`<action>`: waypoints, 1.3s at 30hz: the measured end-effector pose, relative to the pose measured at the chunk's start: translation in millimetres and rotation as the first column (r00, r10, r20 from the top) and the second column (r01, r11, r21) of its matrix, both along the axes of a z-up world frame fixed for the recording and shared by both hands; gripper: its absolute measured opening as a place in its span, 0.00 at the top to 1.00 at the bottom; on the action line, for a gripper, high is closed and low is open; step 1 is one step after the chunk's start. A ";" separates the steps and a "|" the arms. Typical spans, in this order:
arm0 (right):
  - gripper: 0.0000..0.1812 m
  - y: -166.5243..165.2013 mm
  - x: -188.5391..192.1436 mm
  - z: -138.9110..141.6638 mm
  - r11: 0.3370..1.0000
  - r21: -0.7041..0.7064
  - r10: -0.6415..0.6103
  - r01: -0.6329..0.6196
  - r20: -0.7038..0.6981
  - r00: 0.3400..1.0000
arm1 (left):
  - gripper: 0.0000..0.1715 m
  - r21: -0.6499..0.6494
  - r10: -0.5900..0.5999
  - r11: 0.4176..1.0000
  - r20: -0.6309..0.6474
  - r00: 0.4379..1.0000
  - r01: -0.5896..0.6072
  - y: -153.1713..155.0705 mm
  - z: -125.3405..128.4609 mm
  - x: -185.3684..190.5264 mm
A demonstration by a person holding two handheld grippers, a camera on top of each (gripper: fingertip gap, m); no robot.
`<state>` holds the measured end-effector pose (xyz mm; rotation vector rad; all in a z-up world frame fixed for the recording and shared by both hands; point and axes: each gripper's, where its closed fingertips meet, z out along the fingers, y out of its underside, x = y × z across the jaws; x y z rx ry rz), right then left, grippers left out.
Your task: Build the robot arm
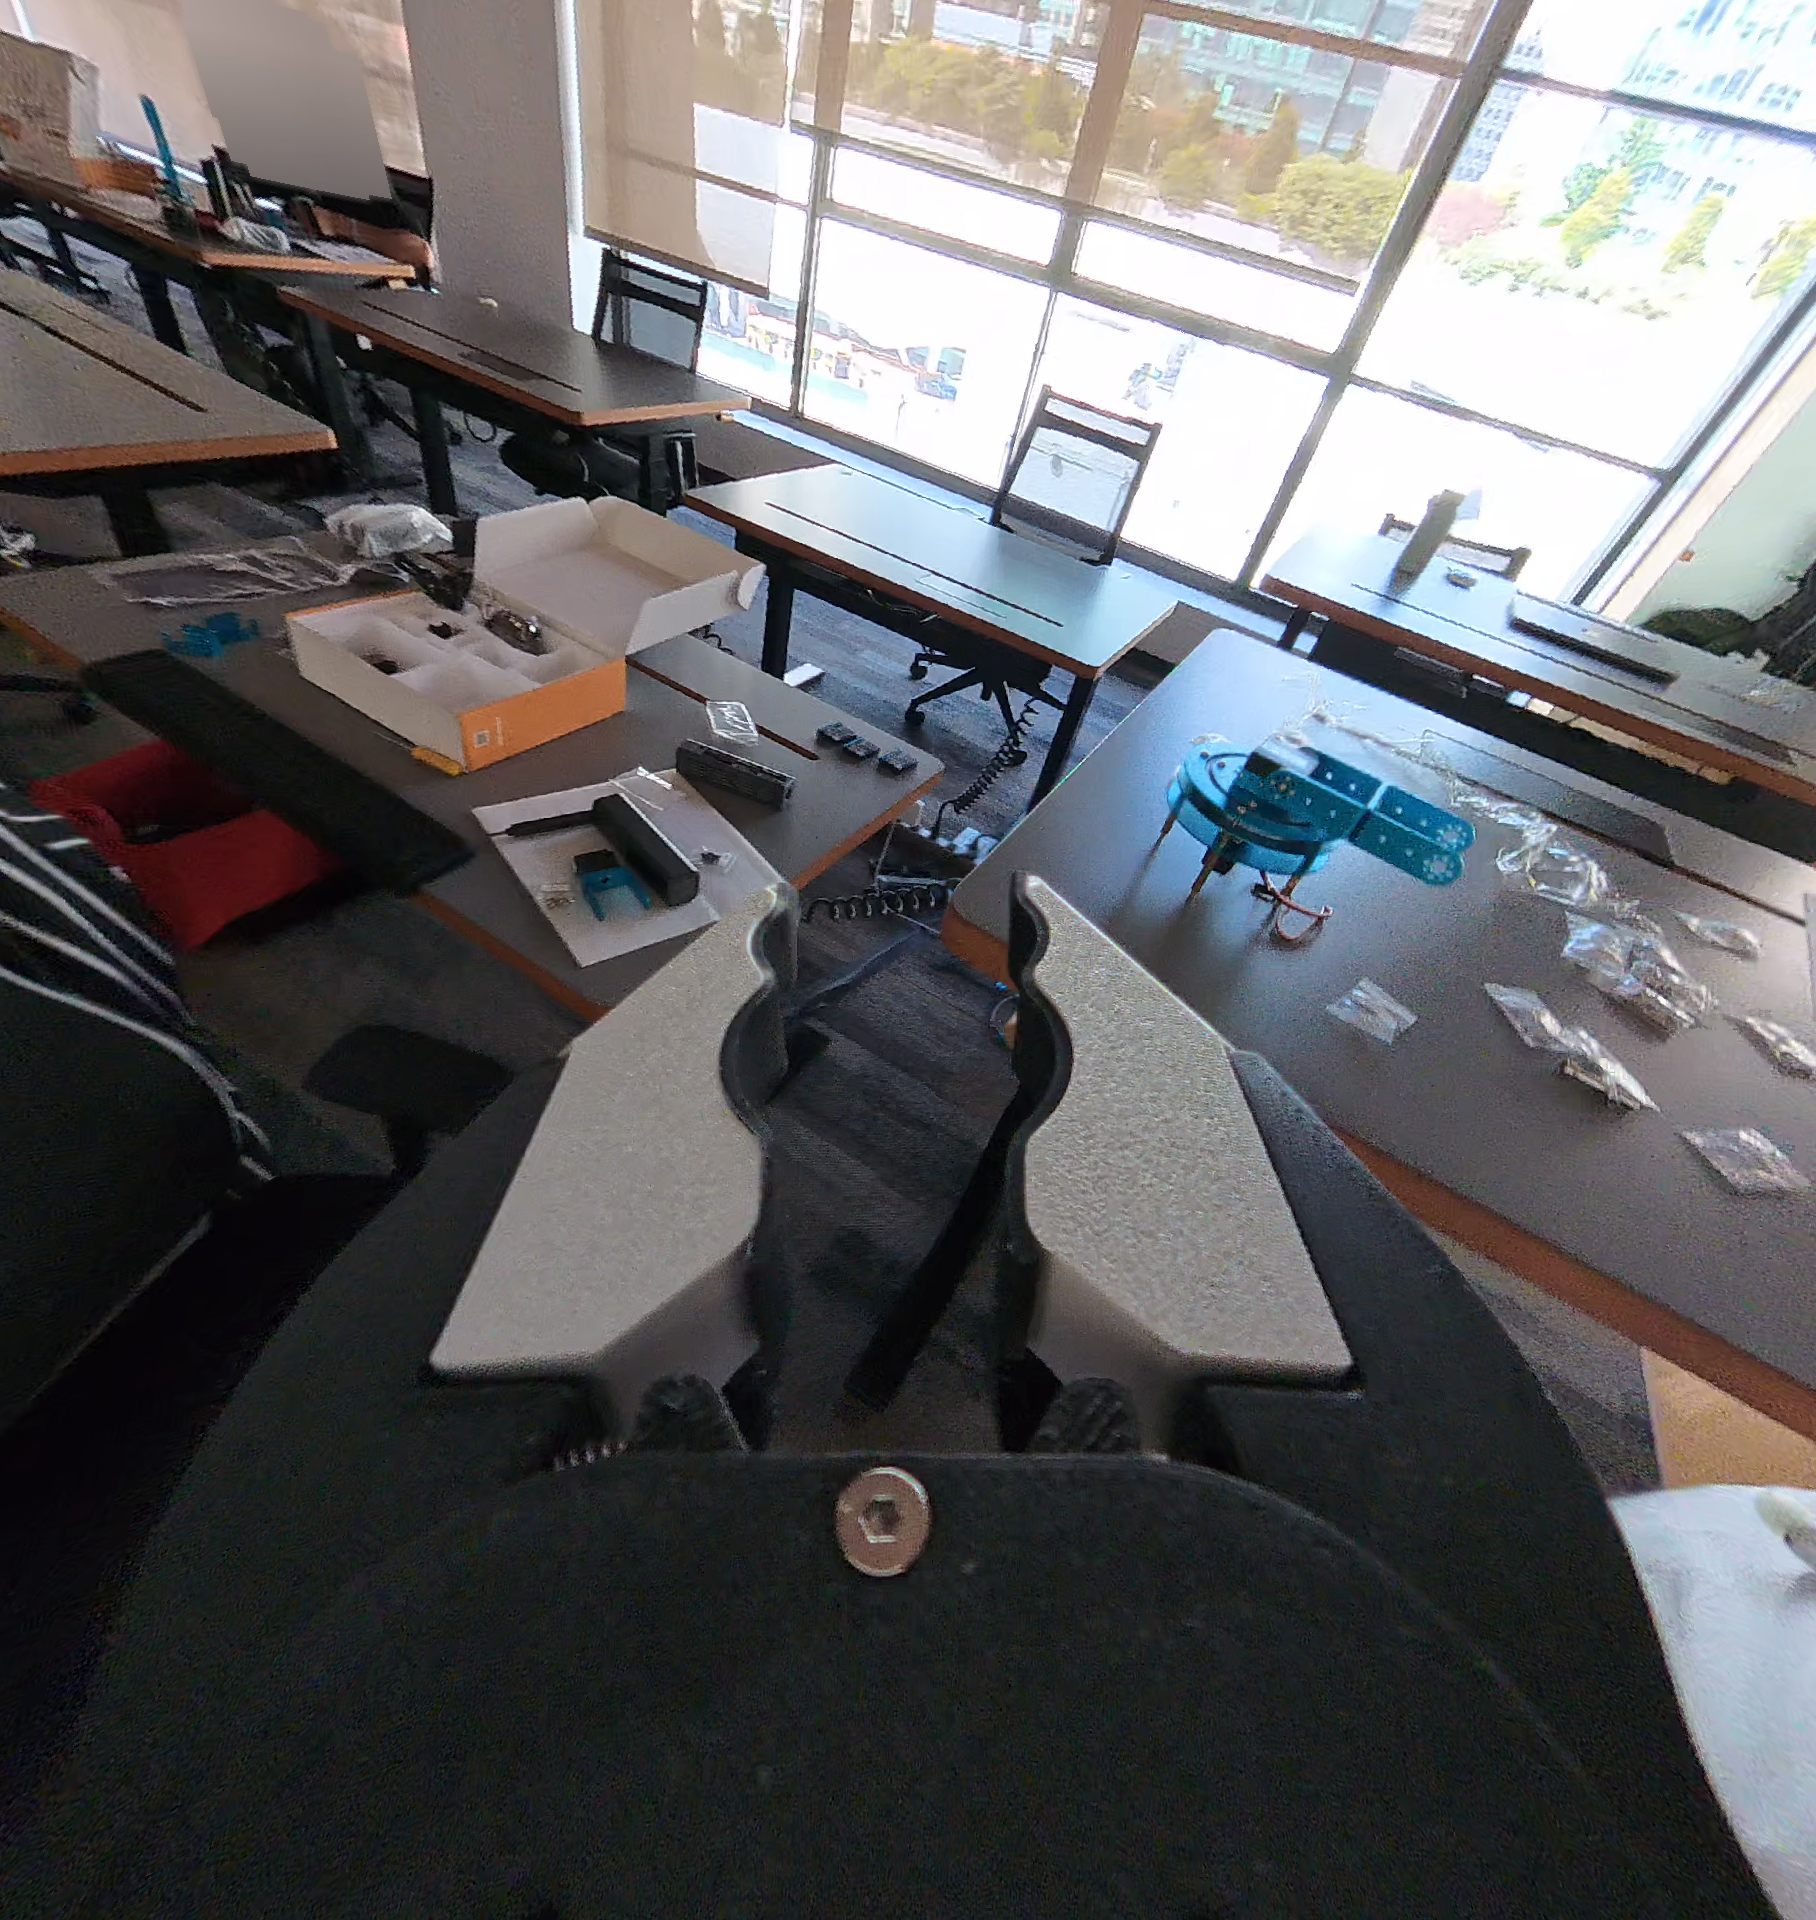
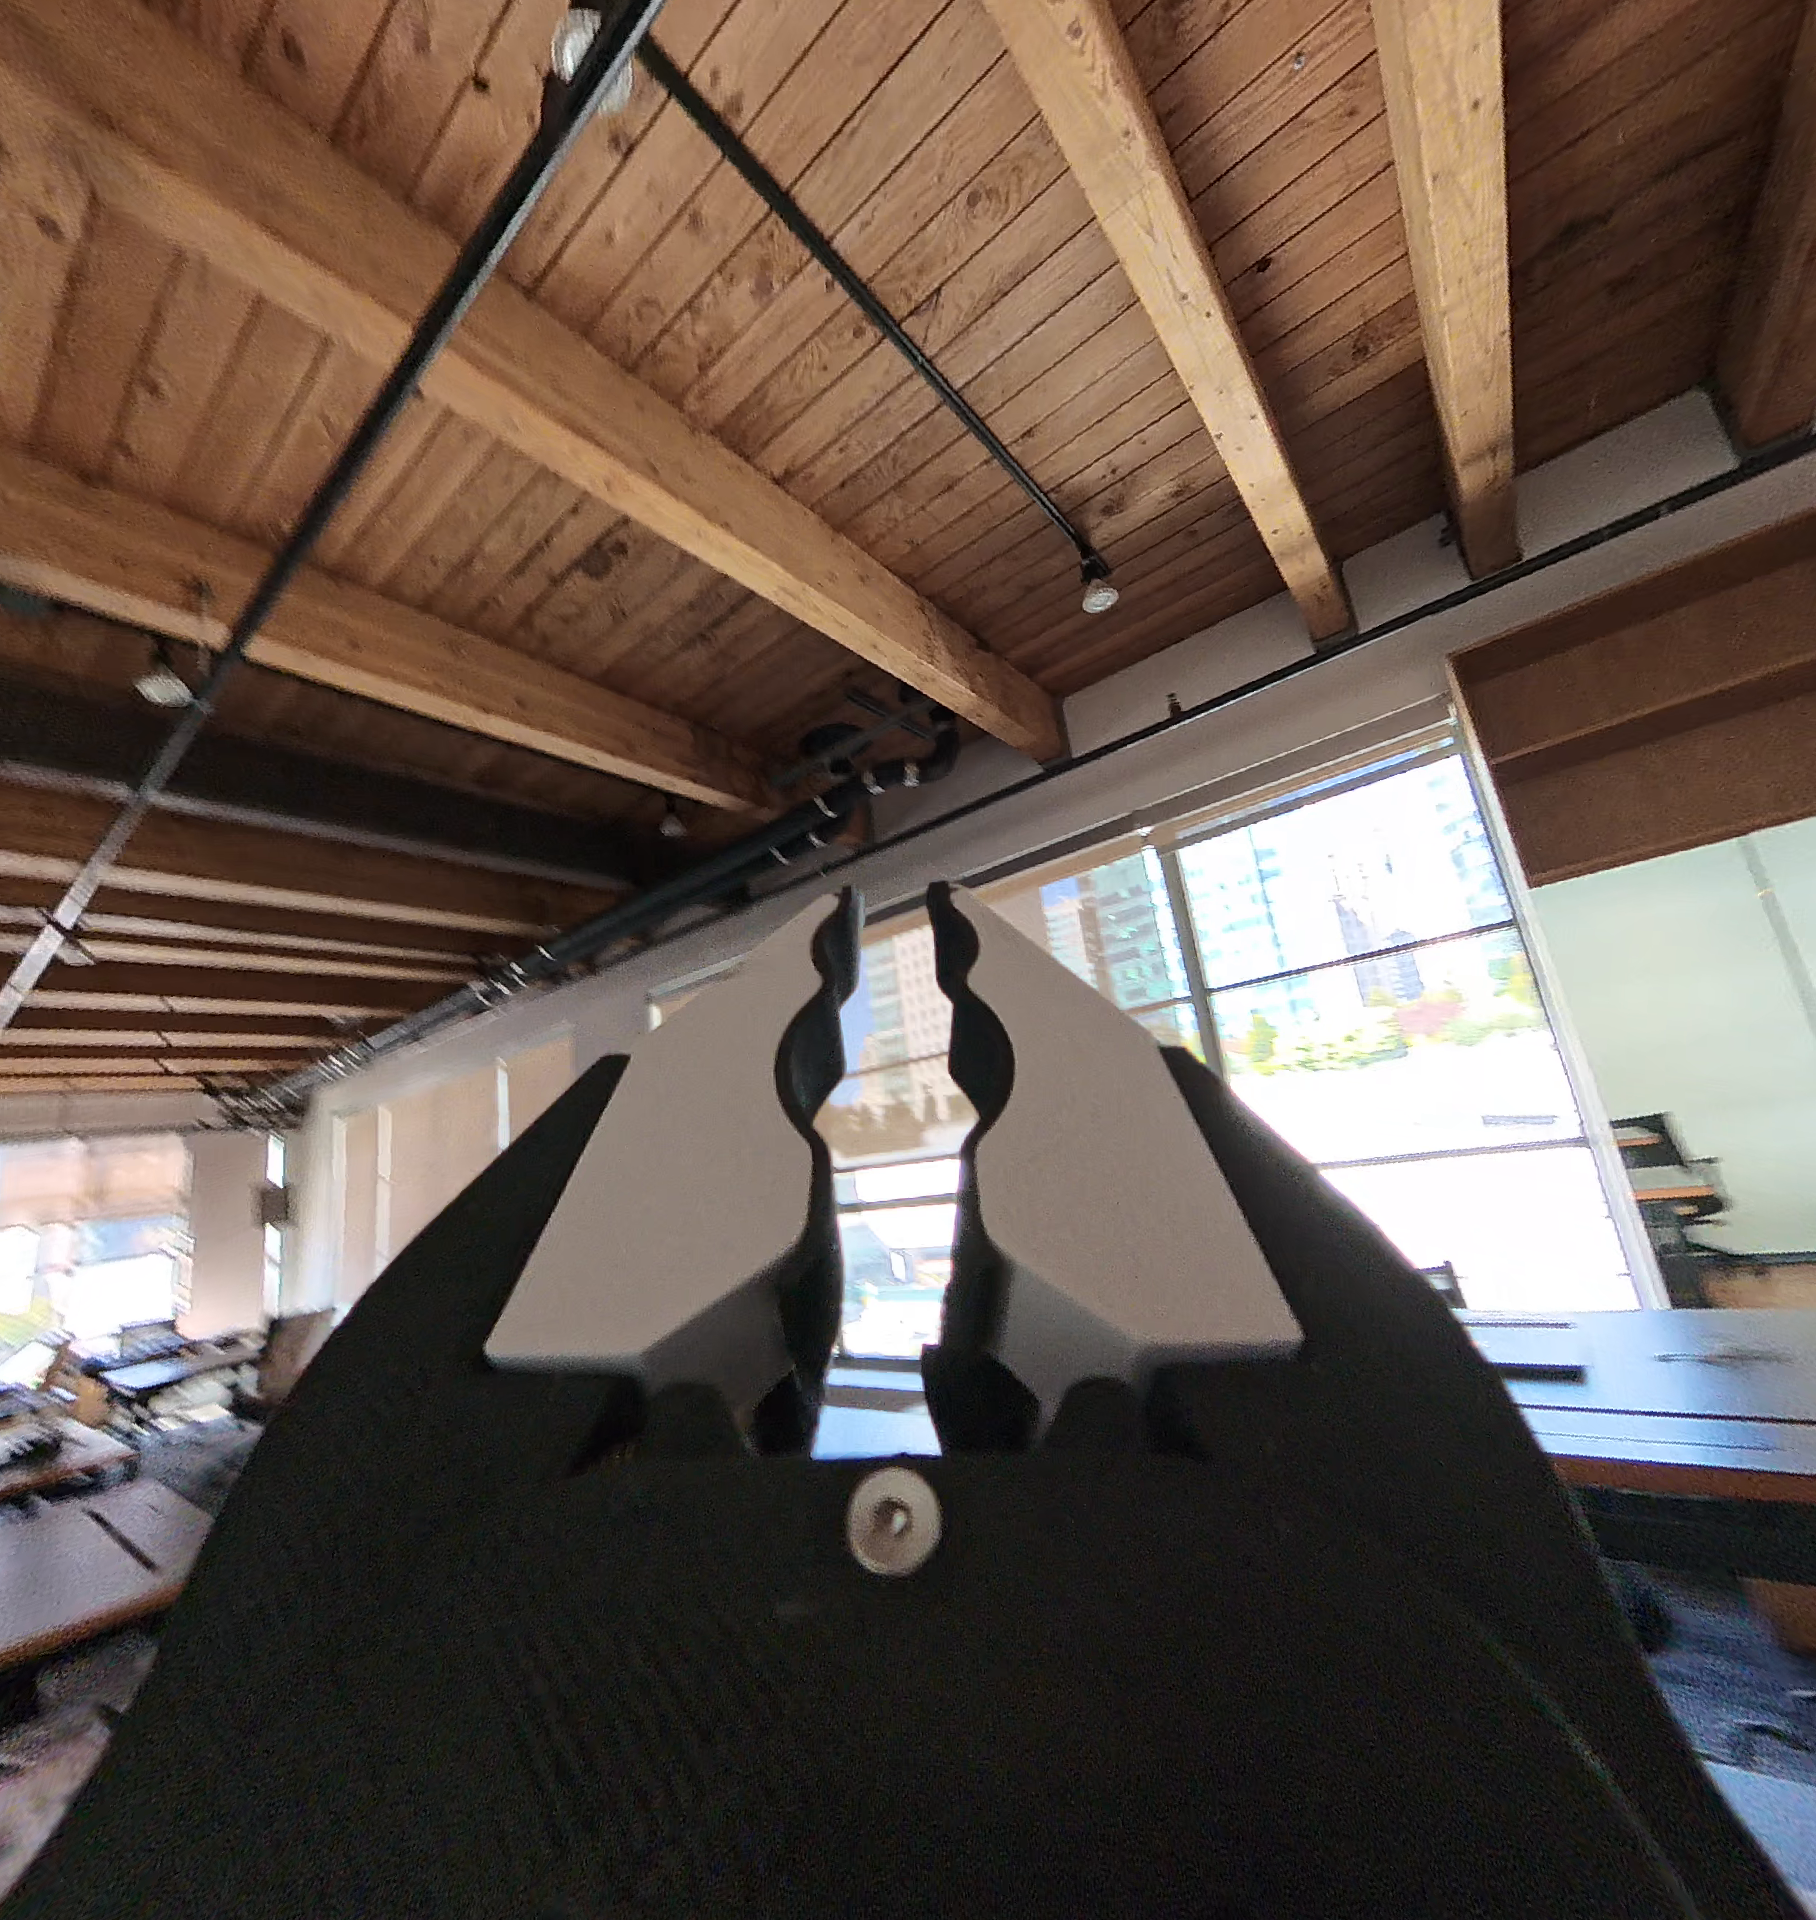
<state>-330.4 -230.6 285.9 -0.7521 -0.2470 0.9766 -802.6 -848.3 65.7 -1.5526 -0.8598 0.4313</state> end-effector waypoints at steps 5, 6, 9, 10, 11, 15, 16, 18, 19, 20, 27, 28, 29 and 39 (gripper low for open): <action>0.94 -14.5 22.6 7.4 0.974 0.056 -0.222 0.219 0.069 0.973 | 0.77 0.079 -0.107 0.991 0.043 0.993 0.103 63.7 -3.7 -68.0; 0.95 -19.8 31.6 6.6 0.966 0.061 -0.256 0.253 0.051 0.965 | 0.77 0.079 -0.126 0.989 0.050 0.991 0.122 74.6 -5.9 -81.0; 0.95 -31.5 49.8 -1.6 0.943 0.035 -0.330 0.330 0.026 0.943 | 0.77 0.072 -0.165 0.985 0.072 0.984 0.159 102.5 -15.0 -121.0; 0.95 -33.9 52.6 -4.3 0.935 0.022 -0.355 0.354 0.030 0.935 | 0.77 0.077 -0.182 0.981 0.077 0.980 0.176 111.6 -17.4 -133.1; 0.95 -36.0 54.0 -5.9 0.926 0.008 -0.378 0.377 0.035 0.925 | 0.77 0.084 -0.199 0.978 0.080 0.977 0.192 120.4 -19.6 -145.2; 0.95 -55.0 36.4 5.7 0.905 0.005 -0.426 0.426 0.061 0.903 | 0.77 0.104 -0.245 0.966 0.093 0.965 0.235 151.2 -33.9 -199.1; 0.95 -61.8 27.7 10.1 0.895 0.015 -0.445 0.445 0.073 0.893 | 0.77 0.105 -0.257 0.963 0.099 0.961 0.247 159.1 -39.1 -213.8; 0.95 -78.9 5.4 16.6 0.876 0.040 -0.482 0.480 0.102 0.870 | 0.77 0.108 -0.292 0.954 0.106 0.951 0.280 175.8 -48.4 -244.7; 0.95 -88.9 -6.4 17.8 0.865 0.051 -0.502 0.500 0.118 0.857 | 0.77 0.107 -0.310 0.948 0.107 0.945 0.299 184.3 -52.7 -261.7; 0.95 -99.9 -17.6 17.6 0.851 0.058 -0.525 0.522 0.129 0.841 | 0.78 0.099 -0.324 0.944 0.109 0.940 0.314 192.3 -57.2 -280.2; 0.97 -175.8 -69.6 4.2 0.727 0.037 -0.684 0.686 0.129 0.718 | 0.72 -0.203 -0.147 0.962 0.176 0.973 0.182 207.8 -182.3 -471.9; 0.97 -181.5 -74.8 3.9 0.713 0.031 -0.698 0.701 0.137 0.703 | 0.71 -0.230 -0.106 0.959 0.246 0.964 0.165 205.4 -220.4 -492.9; 0.97 -185.7 -80.0 4.2 0.702 0.020 -0.707 0.712 0.143 0.693 | 0.69 -0.239 -0.070 0.959 0.325 0.943 0.153 203.4 -259.1 -509.0; 0.97 -219.5 -167.8 40.2 0.612 0.128 -0.779 0.780 0.265 0.568 | 0.49 -0.382 0.227 0.924 0.570 0.790 0.010 213.4 -491.2 -572.8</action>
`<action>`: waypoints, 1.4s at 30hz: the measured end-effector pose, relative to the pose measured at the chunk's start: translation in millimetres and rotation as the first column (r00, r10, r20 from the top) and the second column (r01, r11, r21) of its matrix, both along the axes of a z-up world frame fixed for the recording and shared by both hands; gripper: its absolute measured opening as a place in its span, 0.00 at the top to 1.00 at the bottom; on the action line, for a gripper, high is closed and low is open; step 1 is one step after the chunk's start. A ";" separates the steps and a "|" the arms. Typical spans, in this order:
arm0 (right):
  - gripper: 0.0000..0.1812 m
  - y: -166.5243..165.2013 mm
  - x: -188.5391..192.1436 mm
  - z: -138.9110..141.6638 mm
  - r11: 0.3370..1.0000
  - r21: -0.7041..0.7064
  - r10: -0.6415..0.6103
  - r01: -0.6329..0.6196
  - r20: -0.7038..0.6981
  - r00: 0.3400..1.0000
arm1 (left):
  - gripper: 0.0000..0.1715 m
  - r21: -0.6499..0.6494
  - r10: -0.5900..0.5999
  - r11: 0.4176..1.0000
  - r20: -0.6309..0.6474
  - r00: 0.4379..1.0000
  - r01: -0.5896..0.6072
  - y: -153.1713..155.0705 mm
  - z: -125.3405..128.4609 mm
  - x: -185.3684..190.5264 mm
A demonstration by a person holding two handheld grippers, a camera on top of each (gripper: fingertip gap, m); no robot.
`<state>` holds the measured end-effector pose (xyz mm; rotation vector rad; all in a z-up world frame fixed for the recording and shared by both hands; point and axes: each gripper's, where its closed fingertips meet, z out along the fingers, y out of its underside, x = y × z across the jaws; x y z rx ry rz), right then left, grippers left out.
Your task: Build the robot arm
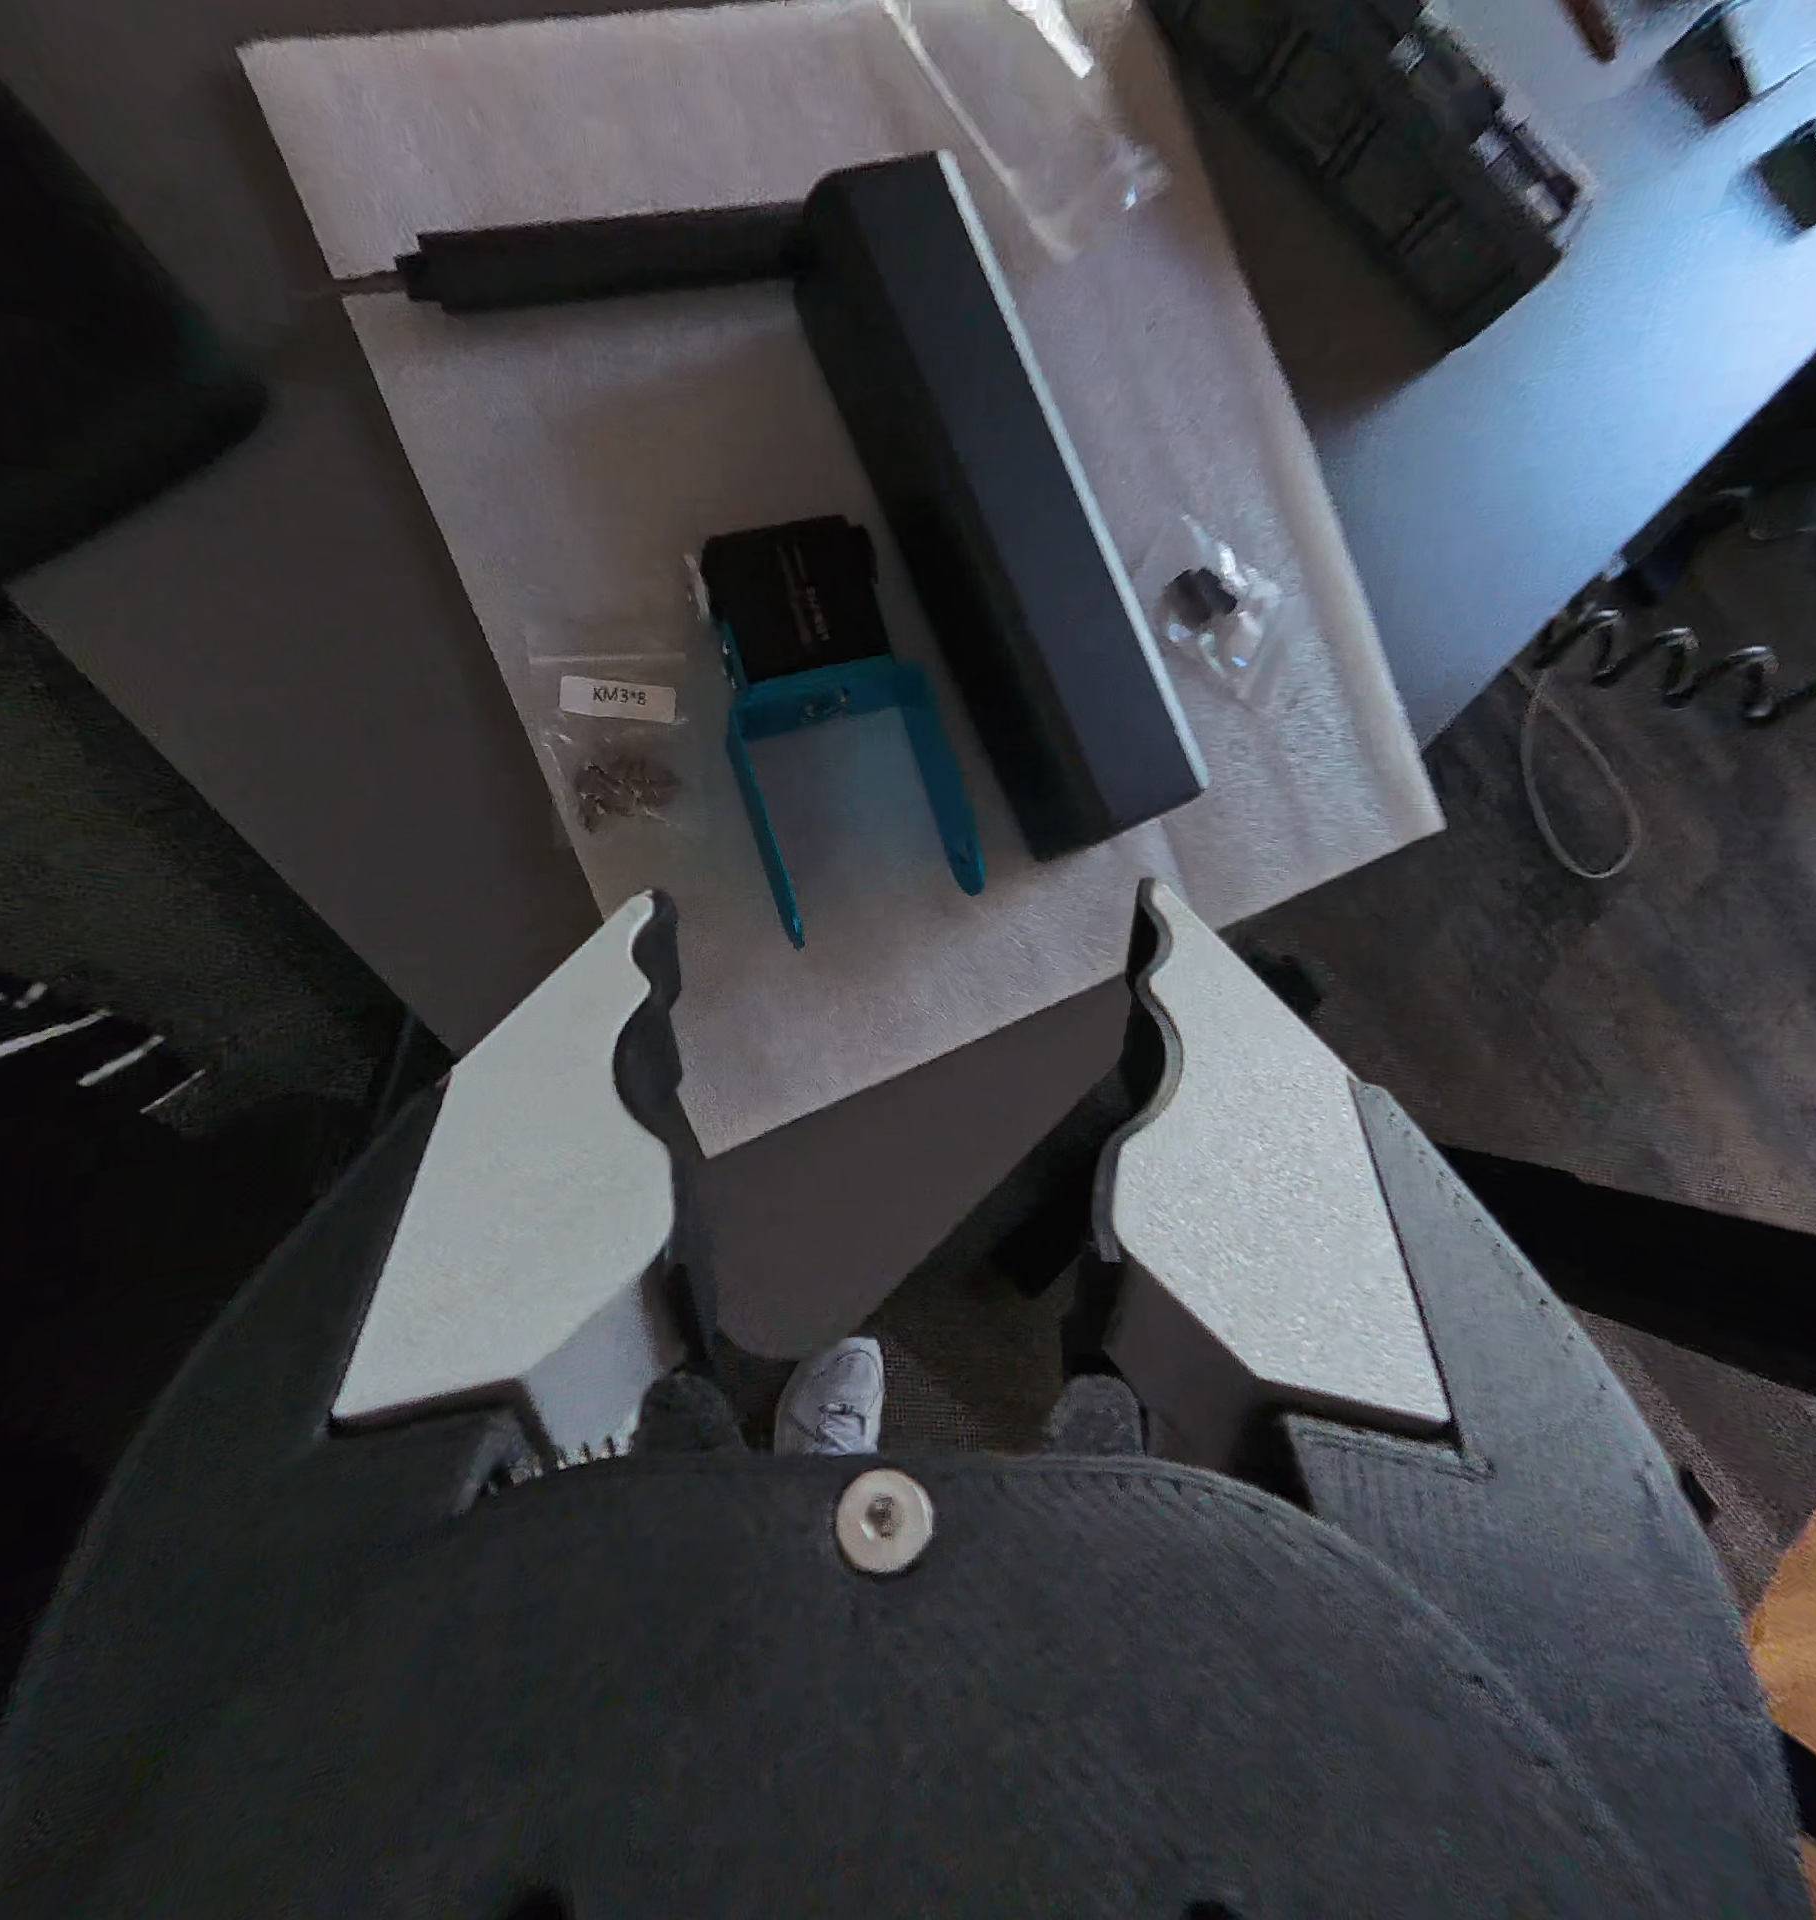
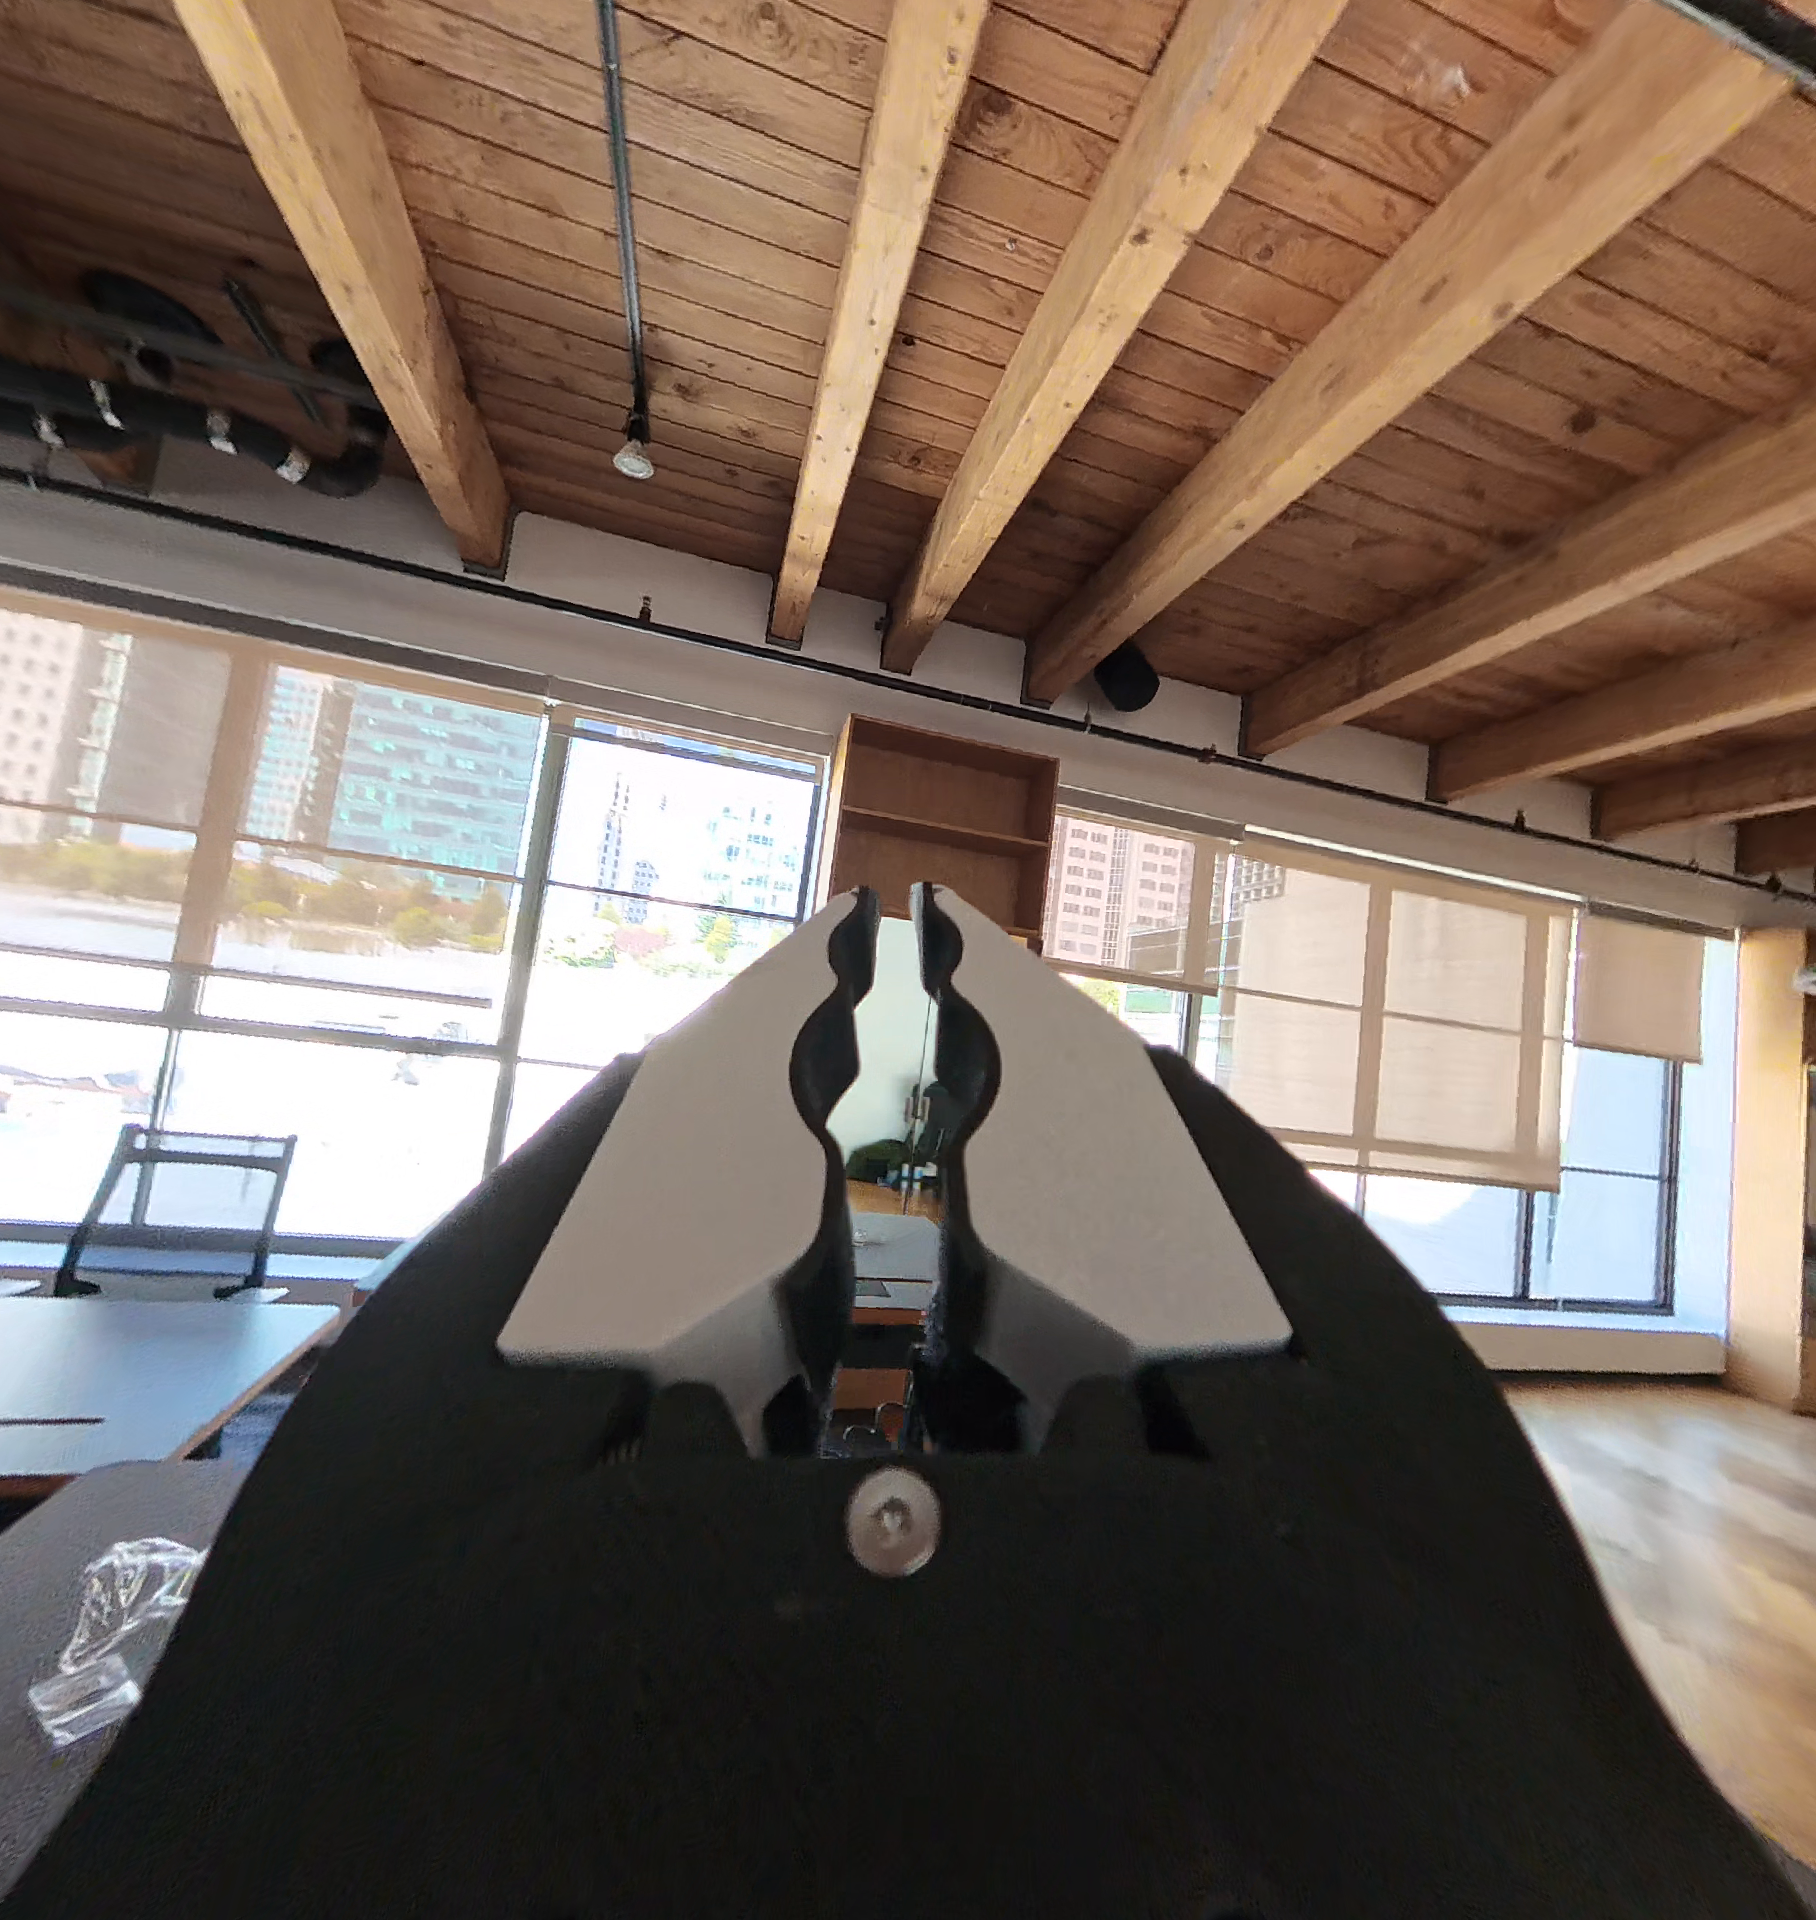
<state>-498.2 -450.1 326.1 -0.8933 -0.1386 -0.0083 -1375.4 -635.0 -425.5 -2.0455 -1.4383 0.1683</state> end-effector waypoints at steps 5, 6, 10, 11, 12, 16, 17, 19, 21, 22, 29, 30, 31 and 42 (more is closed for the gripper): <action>0.97 -4.6 -38.1 17.5 1.000 -0.021 -0.008 0.010 0.075 0.997 | 0.54 -0.140 0.043 0.989 0.042 0.998 -0.037 5.8 -53.2 -22.3; 0.97 -5.7 -44.2 20.1 1.000 -0.020 -0.011 0.013 0.087 0.996 | 0.53 -0.170 0.044 0.985 0.040 0.998 -0.036 4.7 -59.2 -24.7; 0.97 -8.0 -63.2 24.8 0.999 -0.020 -0.042 0.045 0.134 0.990 | 0.51 -0.198 0.004 0.980 0.103 0.995 0.017 11.7 -80.4 -21.4; 0.97 -7.8 -66.8 25.0 0.998 -0.021 -0.048 0.052 0.144 0.988 | 0.52 -0.209 -0.008 0.977 0.112 0.994 0.031 12.6 -84.0 -20.9; 0.97 -7.5 -70.1 25.1 0.998 -0.023 -0.052 0.057 0.152 0.987 | 0.51 -0.225 -0.020 0.973 0.115 0.993 0.046 12.8 -86.6 -20.8; 0.97 -5.5 -78.4 23.5 0.997 -0.037 -0.060 0.067 0.171 0.983 | 0.54 -0.288 -0.060 0.953 0.118 0.991 0.092 13.8 -88.6 -22.1; 0.96 -5.4 -79.1 22.7 0.997 -0.038 -0.063 0.071 0.171 0.983 | 0.59 -0.294 -0.075 0.949 0.123 0.990 0.109 14.5 -87.6 -21.8; 0.97 -5.6 -79.7 20.8 0.996 -0.041 -0.068 0.076 0.169 0.983 | 0.59 -0.298 -0.091 0.946 0.136 0.987 0.128 13.9 -85.0 -22.3; 0.97 -5.5 -78.5 18.3 0.995 -0.044 -0.079 0.088 0.169 0.982 | 0.59 -0.287 -0.099 0.947 0.152 0.983 0.140 12.4 -81.2 -22.7; 0.97 -5.3 -77.8 17.0 0.995 -0.047 -0.082 0.091 0.168 0.982 | 0.60 -0.281 -0.105 0.948 0.160 0.982 0.147 11.4 -78.7 -23.2; 0.97 4.8 -75.3 1.3 0.994 -0.073 -0.071 0.083 0.154 0.986 | 0.60 -0.205 -0.183 0.948 0.274 0.944 0.243 3.6 -58.1 -24.3; 0.97 8.2 -75.6 -2.0 0.994 -0.081 -0.061 0.074 0.150 0.987 | 0.60 -0.202 -0.198 0.942 0.306 0.931 0.267 1.4 -55.1 -23.3; 0.97 12.1 -76.1 -5.5 0.994 -0.089 -0.048 0.061 0.144 0.988 | 0.61 -0.203 -0.214 0.936 0.324 0.921 0.289 -0.9 -51.4 -24.1; 0.97 61.7 -87.3 -55.2 0.977 -0.194 0.098 -0.082 0.075 0.992 | 0.61 -0.242 -0.297 0.868 0.446 0.844 0.433 -15.8 -20.9 -37.9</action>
